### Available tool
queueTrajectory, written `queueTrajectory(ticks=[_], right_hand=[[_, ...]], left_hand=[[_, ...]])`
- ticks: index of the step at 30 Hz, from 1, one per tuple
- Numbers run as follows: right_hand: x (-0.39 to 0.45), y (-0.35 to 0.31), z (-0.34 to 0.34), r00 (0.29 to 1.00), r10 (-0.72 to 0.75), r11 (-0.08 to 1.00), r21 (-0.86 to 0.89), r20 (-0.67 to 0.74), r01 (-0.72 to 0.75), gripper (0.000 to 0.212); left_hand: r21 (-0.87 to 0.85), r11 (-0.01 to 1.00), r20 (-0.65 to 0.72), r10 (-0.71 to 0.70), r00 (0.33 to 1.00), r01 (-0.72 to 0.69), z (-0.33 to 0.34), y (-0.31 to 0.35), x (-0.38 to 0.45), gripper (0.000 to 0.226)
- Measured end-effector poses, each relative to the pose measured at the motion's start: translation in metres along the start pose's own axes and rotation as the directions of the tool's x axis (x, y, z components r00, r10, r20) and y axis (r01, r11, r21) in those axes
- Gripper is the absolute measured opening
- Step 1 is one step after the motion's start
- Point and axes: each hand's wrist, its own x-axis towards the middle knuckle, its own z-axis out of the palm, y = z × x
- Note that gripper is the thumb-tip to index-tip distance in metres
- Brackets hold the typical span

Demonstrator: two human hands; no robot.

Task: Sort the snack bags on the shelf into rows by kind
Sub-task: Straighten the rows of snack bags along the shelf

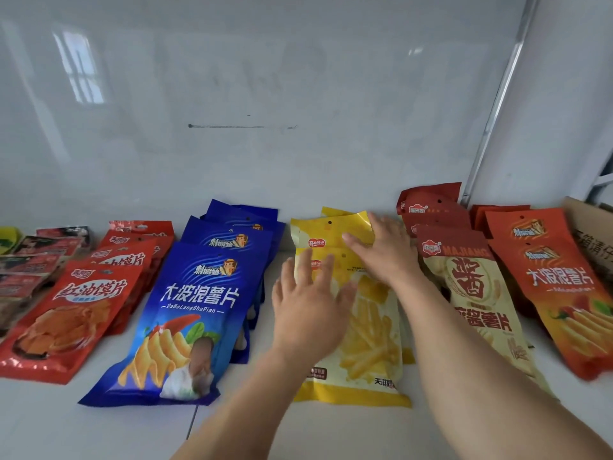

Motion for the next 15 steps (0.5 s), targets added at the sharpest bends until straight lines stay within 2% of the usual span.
queueTrajectory(ticks=[2, 5, 8, 11, 15], right_hand=[[0.007, -0.004, 0.004, 0.998, -0.041, 0.997, -0.062, 0.052, 0.045, 0.081], [0.012, -0.005, 0.01, 0.991, -0.048, 0.994, -0.09, 0.124, 0.059, 0.078], [0.014, -0.003, 0.018, 0.983, -0.051, 0.994, -0.091, 0.179, 0.068, 0.082], [0.02, 0.001, 0.028, 0.982, -0.051, 0.995, -0.07, 0.183, 0.065, 0.099], [0.023, 0.003, 0.033, 0.975, -0.059, 0.994, -0.077, 0.214, 0.077, 0.086]], left_hand=[[0.119, 0.992, 0.097, 0.026, 0.995, -0.037, 0.006, 0.005, -0.009, 0.061], [0.194, 0.98, 0.204, -0.009, 0.979, -0.031, 0.014, 0.001, -0.012, 0.064], [0.209, 0.978, 0.242, -0.034, 0.97, -0.018, 0.017, -0.005, -0.01, 0.067], [0.192, 0.981, 0.279, -0.047, 0.959, -0.007, 0.017, -0.007, -0.007, 0.068], [0.175, 0.985, 0.329, -0.065, 0.942, 0.007, 0.016, -0.008, -0.004, 0.069]])
